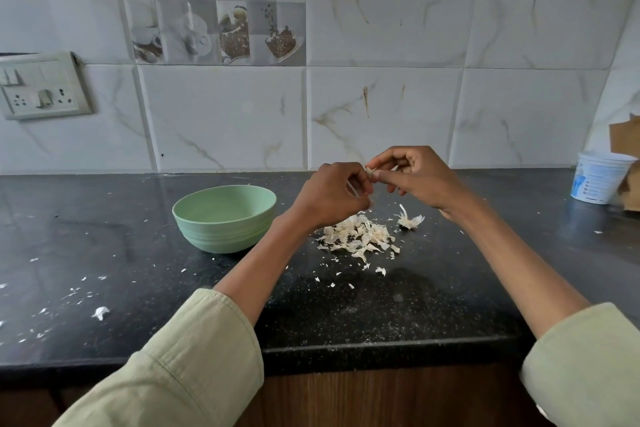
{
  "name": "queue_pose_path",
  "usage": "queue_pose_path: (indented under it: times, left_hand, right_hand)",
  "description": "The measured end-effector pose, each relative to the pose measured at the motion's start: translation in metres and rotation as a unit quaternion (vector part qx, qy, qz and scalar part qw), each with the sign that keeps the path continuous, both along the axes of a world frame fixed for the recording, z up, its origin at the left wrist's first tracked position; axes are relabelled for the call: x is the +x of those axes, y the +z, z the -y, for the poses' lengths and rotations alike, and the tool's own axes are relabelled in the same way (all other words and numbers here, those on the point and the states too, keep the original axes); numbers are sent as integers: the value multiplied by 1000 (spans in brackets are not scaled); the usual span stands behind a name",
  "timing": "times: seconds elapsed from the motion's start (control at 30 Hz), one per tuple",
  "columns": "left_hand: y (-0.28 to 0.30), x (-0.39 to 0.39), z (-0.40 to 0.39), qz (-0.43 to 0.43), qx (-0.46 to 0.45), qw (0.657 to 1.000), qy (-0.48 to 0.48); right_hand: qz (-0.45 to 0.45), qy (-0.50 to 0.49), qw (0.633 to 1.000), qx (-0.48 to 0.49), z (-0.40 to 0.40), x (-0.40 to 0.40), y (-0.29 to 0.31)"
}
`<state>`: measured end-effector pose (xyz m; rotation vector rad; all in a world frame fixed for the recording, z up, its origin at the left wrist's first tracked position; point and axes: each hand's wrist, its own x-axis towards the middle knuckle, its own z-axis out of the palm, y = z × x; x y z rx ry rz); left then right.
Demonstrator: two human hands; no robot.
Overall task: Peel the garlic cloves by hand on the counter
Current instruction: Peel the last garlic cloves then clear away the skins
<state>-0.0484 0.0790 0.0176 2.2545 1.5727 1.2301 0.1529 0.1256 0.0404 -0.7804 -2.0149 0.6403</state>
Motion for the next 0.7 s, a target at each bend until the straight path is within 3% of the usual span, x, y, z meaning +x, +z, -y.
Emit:
queue_pose_path:
  times: [0.17,0.33,0.5,0.57,0.7]
  left_hand:
    - [6,-1,4,13,61,997,41]
    - [11,1,10,-41,102,994,0]
    - [18,-2,29,-63,130,989,42]
    - [20,-9,40,-91,141,982,93]
    - [20,-39,58,-101,127,963,216]
  right_hand:
    - [3,-1,1000,-14,-4,0,-2]
    - [9,38,998,-50,-4,-4,-7]
    - [-21,100,991,-92,-3,-3,-9]
    - [19,93,993,-68,-1,-6,-13]
    - [181,45,981,44,-1,-21,-33]
